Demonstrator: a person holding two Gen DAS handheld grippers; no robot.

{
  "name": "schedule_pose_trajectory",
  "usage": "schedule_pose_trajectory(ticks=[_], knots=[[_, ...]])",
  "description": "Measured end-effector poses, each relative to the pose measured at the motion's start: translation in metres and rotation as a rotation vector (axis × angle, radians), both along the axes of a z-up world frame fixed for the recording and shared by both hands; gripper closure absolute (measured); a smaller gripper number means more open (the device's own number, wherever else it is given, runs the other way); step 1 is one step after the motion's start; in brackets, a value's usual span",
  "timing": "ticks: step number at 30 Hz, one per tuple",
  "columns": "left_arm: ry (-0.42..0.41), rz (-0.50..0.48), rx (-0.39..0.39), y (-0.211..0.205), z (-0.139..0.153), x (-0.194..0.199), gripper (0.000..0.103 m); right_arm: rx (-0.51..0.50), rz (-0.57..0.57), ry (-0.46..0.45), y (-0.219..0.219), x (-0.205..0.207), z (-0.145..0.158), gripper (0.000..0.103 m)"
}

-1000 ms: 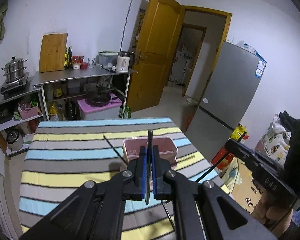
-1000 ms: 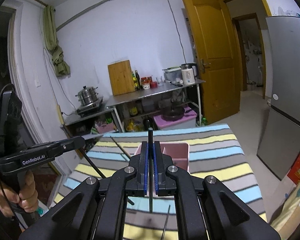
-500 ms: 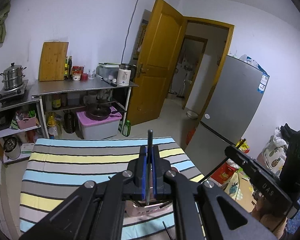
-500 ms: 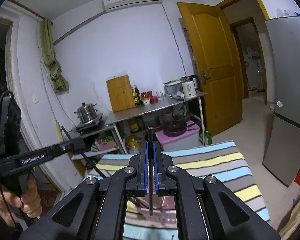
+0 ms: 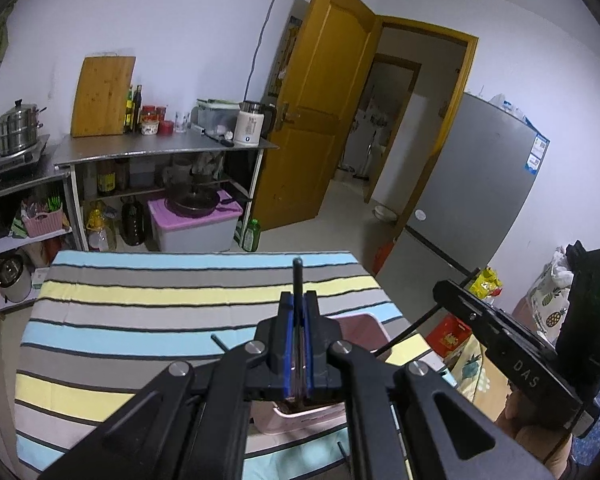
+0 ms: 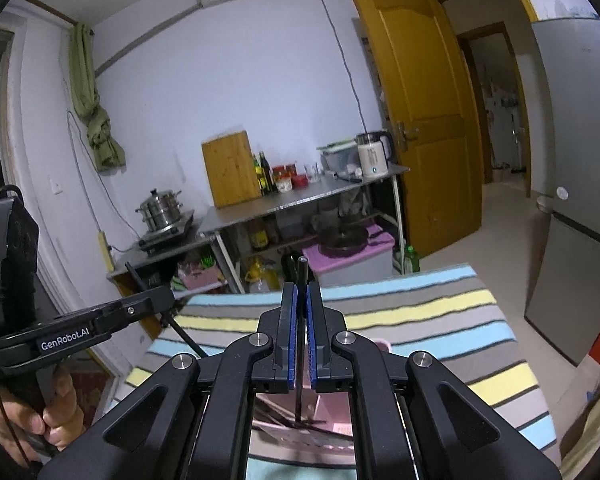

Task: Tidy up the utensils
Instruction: 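Open both tools to drop the black chopsticks into the basket, then move both tools back to the last black chopsticks on the cloth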

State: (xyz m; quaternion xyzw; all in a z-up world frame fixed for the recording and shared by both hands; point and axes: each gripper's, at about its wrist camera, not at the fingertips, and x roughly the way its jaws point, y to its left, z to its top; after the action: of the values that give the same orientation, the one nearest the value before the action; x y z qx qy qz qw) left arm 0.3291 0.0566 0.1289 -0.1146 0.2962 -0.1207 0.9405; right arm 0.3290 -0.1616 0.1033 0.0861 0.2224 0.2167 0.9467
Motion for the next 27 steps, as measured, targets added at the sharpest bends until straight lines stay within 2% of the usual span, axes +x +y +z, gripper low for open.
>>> schedule_pose_trajectory(ticks=[9,11,13,15,27], knots=[[0.059,0.004,0.011,-0.005,-0.025,0.003,0.096,-0.038,0.035,0.115,0.004,0.009,-0.036,0.098],[0.063,0.004,0.02,-0.006,-0.025,0.002,0.083,-0.036,0.048,0.136,0.002,0.009,-0.039,0.098],[0.048,0.004,0.008,-0.005,-0.022,-0.003,0.075,-0.032,0.047,0.129,-0.003,0.004,-0.037,0.092],[0.032,0.01,0.007,-0.004,-0.016,-0.01,0.074,-0.028,0.045,0.117,-0.008,-0.001,-0.033,0.087],[-0.03,0.036,0.044,0.0,0.0,-0.07,0.074,-0.034,0.056,0.057,-0.03,-0.058,-0.009,0.087]])
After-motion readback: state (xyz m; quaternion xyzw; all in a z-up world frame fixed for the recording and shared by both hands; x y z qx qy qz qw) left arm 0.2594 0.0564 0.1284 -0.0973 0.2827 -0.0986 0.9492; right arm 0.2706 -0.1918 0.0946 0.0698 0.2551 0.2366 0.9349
